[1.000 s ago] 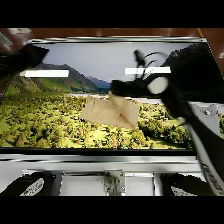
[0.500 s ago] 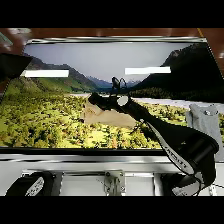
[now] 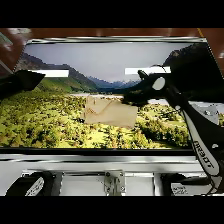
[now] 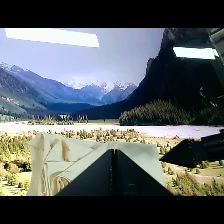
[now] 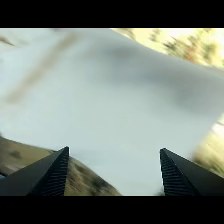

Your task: Fold the shirts.

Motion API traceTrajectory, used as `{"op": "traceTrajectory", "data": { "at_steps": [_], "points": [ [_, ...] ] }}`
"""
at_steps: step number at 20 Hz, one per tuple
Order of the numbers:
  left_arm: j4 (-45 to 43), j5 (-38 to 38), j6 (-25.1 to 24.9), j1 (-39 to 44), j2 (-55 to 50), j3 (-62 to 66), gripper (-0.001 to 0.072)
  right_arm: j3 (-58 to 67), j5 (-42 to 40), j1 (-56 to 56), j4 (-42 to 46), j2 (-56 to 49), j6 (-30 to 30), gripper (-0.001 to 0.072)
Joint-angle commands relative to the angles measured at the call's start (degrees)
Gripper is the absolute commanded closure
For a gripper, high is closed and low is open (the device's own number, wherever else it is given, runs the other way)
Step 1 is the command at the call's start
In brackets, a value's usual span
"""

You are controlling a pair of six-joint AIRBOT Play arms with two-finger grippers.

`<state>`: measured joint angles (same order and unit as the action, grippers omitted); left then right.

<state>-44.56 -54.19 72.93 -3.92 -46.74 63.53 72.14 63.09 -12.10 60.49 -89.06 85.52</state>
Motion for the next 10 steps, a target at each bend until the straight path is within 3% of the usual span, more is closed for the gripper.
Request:
{"op": "traceTrajectory", "data": {
  "at_steps": [1, 3, 10],
  "points": [
    [-1.6, 0.0, -0.5, 0.0, 0.0, -0.6, 0.0664, -4.9, 12.8, 9.7, 6.7, -0.3, 2.6, 0.0023],
    [-1.6, 0.0, -0.2, 0.0, 0.0, -0.6, 0.0664, -8.8, 5.7, 11.2, -3.3, -1.1, 0.2, 0.0023],
    [-1.6, 0.0, 0.7, 0.0, 0.0, -0.6, 0.0664, -9.8, -4.5, 5.4, -18.9, -9.0, -8.1, 0.0023]
  ]
}}
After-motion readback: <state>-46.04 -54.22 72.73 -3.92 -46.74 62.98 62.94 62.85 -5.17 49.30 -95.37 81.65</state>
